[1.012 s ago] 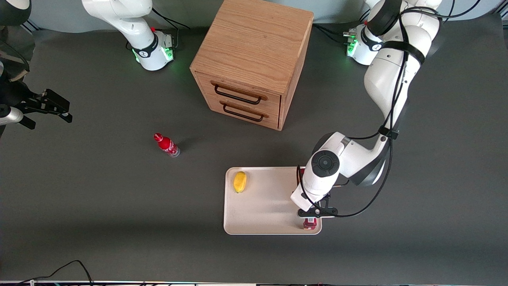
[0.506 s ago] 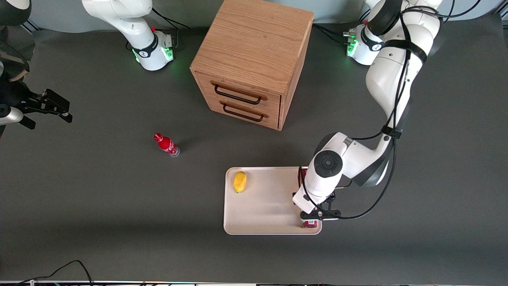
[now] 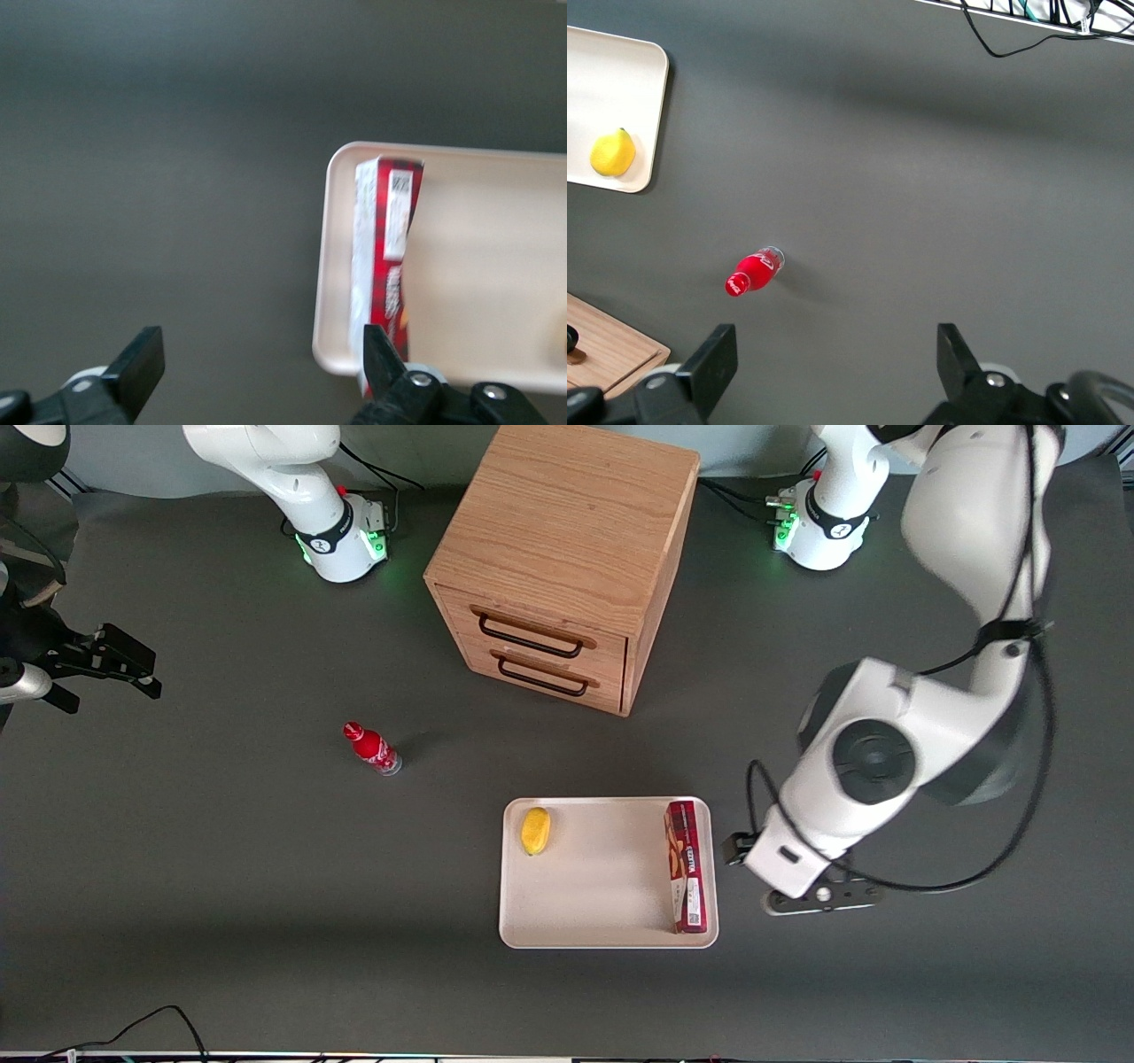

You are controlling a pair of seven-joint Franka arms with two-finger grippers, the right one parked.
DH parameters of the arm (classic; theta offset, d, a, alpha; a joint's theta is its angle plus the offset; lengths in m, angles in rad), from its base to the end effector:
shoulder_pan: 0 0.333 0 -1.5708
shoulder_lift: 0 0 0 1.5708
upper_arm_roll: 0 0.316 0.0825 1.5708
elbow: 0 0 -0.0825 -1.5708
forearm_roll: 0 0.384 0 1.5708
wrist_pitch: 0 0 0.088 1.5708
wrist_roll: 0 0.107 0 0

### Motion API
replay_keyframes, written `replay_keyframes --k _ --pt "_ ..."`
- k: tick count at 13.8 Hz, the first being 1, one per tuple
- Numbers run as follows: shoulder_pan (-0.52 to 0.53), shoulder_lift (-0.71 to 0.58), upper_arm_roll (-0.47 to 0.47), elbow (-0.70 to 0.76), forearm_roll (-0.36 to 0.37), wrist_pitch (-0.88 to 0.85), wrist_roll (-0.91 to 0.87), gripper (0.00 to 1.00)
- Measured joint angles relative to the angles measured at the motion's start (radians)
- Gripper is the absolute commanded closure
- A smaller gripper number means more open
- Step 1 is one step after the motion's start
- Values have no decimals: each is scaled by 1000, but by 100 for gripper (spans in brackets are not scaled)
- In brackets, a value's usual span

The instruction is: Place red cookie box on tray

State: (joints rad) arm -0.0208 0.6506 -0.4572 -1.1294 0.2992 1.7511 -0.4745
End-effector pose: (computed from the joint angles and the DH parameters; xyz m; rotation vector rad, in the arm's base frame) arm 0.6972 -0.2233 0.4555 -3.1306 -0.0530 -0.0570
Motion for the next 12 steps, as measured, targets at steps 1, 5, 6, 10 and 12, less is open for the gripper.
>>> replay_keyframes --k 1,5,6,10,12 --pt "42 -46 -3 -5 -44 -56 84 0" --pt "207 -221 -7 -30 -147 -265 295 0" --pt "237 -256 -8 -33 -155 -309 319 0" --pt "321 -370 -7 -42 -164 -451 444 0" --pt "337 -405 -6 -41 -165 -483 494 0"
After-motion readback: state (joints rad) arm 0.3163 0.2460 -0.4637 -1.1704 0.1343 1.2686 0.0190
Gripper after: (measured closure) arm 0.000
